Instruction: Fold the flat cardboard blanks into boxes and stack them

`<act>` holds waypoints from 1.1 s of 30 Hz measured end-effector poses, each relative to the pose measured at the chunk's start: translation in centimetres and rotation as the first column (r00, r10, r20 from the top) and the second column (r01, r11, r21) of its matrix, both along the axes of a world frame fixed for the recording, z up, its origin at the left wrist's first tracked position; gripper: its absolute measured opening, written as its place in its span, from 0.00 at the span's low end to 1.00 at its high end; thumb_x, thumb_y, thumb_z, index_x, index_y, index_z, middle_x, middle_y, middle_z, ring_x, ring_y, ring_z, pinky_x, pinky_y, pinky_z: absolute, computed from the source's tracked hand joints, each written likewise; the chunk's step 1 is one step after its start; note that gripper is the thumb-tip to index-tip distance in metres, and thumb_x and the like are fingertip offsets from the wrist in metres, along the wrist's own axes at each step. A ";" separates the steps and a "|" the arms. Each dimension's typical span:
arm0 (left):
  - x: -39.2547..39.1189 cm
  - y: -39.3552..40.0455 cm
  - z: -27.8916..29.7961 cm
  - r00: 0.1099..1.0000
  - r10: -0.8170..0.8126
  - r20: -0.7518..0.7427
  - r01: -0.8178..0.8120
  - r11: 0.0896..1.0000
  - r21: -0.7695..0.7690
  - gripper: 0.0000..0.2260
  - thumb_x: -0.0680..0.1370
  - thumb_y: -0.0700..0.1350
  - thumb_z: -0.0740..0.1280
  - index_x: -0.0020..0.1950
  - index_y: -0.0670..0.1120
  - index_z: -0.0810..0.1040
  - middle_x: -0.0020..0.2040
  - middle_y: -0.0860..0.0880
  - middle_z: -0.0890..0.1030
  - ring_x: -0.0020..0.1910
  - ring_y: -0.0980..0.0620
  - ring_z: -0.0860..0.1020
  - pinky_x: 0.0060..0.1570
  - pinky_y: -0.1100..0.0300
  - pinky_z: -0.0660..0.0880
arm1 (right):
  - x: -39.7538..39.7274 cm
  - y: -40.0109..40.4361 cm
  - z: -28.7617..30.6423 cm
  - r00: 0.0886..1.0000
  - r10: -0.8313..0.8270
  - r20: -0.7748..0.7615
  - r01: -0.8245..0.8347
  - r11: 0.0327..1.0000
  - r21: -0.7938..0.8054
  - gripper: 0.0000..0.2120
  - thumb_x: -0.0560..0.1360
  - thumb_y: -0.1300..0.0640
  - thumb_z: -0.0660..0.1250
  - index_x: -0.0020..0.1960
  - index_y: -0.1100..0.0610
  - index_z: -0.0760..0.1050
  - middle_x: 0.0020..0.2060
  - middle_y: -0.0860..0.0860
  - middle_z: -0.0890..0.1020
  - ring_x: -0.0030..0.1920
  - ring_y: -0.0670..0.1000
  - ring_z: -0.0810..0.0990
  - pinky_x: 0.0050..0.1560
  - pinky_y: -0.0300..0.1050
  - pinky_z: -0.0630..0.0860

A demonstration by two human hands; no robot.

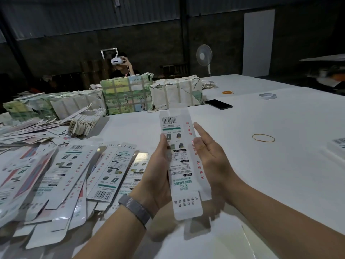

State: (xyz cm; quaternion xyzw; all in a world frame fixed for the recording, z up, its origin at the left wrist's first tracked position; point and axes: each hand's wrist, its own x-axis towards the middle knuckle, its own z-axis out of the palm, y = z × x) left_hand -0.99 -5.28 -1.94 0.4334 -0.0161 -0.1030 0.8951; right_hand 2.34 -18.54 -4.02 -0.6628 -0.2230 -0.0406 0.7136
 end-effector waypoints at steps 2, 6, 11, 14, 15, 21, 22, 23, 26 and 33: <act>0.3 0.1 -0.5 1.000 0.030 -0.009 -0.030 0.997 0.065 0.31 0.80 0.68 0.50 0.64 0.51 0.82 0.61 0.41 0.84 0.56 0.40 0.84 0.48 0.45 0.83 | -0.4 0.3 -0.2 0.994 -0.070 0.081 0.076 0.994 -0.075 0.20 0.84 0.49 0.57 0.76 0.42 0.65 0.60 0.39 0.82 0.59 0.44 0.82 0.60 0.51 0.80; 0.1 0.1 -0.7 0.994 0.104 0.028 -0.107 0.980 0.170 0.30 0.81 0.68 0.48 0.62 0.54 0.83 0.56 0.42 0.86 0.49 0.41 0.86 0.40 0.49 0.83 | -0.6 0.8 -0.3 0.990 -0.058 0.127 0.078 0.984 -0.159 0.22 0.83 0.48 0.59 0.76 0.41 0.63 0.64 0.43 0.79 0.60 0.46 0.81 0.61 0.53 0.79; 0.1 -0.6 -1.1 0.974 0.171 0.145 -0.211 0.917 0.338 0.25 0.83 0.64 0.50 0.64 0.55 0.81 0.53 0.44 0.87 0.49 0.45 0.86 0.41 0.53 0.83 | -0.2 0.7 -0.3 0.996 -0.020 0.090 0.031 0.993 -0.117 0.19 0.82 0.48 0.62 0.65 0.27 0.61 0.50 0.37 0.83 0.50 0.45 0.85 0.51 0.48 0.83; 0.1 -0.7 -1.2 0.969 0.161 0.188 -0.219 0.912 0.348 0.23 0.83 0.62 0.53 0.67 0.53 0.78 0.52 0.44 0.87 0.47 0.47 0.86 0.40 0.55 0.83 | -0.2 0.7 0.1 0.997 -0.014 0.070 0.020 0.996 -0.088 0.21 0.82 0.50 0.62 0.74 0.41 0.66 0.54 0.45 0.84 0.53 0.50 0.85 0.55 0.54 0.82; 0.1 -0.8 -1.2 0.969 0.156 0.192 -0.215 0.915 0.342 0.22 0.83 0.62 0.54 0.66 0.54 0.79 0.52 0.45 0.87 0.47 0.47 0.86 0.40 0.56 0.83 | -0.3 0.7 0.2 0.998 -0.005 0.067 0.010 0.997 -0.080 0.21 0.83 0.51 0.61 0.74 0.44 0.67 0.55 0.47 0.84 0.54 0.51 0.85 0.55 0.56 0.82; 0.3 -1.3 -1.2 0.939 0.205 0.275 -0.316 0.829 0.462 0.19 0.84 0.60 0.54 0.65 0.52 0.77 0.55 0.43 0.85 0.51 0.45 0.86 0.46 0.51 0.83 | -0.3 0.6 0.4 0.994 -0.053 0.092 0.057 0.997 -0.048 0.20 0.77 0.50 0.59 0.69 0.48 0.73 0.57 0.46 0.84 0.57 0.51 0.83 0.57 0.57 0.80; 0.4 -1.3 -1.2 0.918 0.215 0.333 -0.366 0.783 0.503 0.19 0.84 0.60 0.53 0.64 0.52 0.76 0.55 0.44 0.85 0.51 0.46 0.85 0.48 0.48 0.83 | -0.4 0.6 0.3 0.992 -0.061 0.111 0.069 0.996 -0.062 0.20 0.78 0.50 0.58 0.69 0.48 0.73 0.58 0.45 0.83 0.58 0.51 0.83 0.58 0.57 0.80; 0.4 -1.2 -1.2 0.892 0.222 0.395 -0.419 0.736 0.532 0.19 0.83 0.61 0.53 0.63 0.53 0.75 0.54 0.47 0.85 0.51 0.48 0.85 0.50 0.48 0.83 | -0.5 0.7 0.3 0.989 -0.069 0.132 0.080 0.994 -0.079 0.21 0.78 0.50 0.58 0.70 0.47 0.72 0.58 0.44 0.83 0.58 0.50 0.82 0.58 0.56 0.80; 0.3 -0.8 -1.0 0.823 0.209 0.528 -0.523 0.642 0.561 0.23 0.77 0.66 0.55 0.64 0.53 0.71 0.48 0.55 0.86 0.46 0.54 0.85 0.46 0.52 0.83 | -0.6 0.8 0.3 0.976 -0.085 0.201 0.115 0.983 -0.142 0.20 0.80 0.49 0.56 0.70 0.43 0.70 0.57 0.38 0.82 0.57 0.47 0.82 0.55 0.54 0.81; 0.1 -0.3 -1.0 0.704 0.243 0.667 -0.672 0.532 0.515 0.26 0.80 0.58 0.57 0.76 0.61 0.54 0.48 0.53 0.84 0.44 0.54 0.85 0.42 0.57 0.82 | -1.0 0.8 0.6 0.981 -0.010 0.194 0.050 0.978 -0.204 0.23 0.80 0.48 0.55 0.75 0.43 0.65 0.59 0.43 0.82 0.58 0.50 0.82 0.56 0.58 0.81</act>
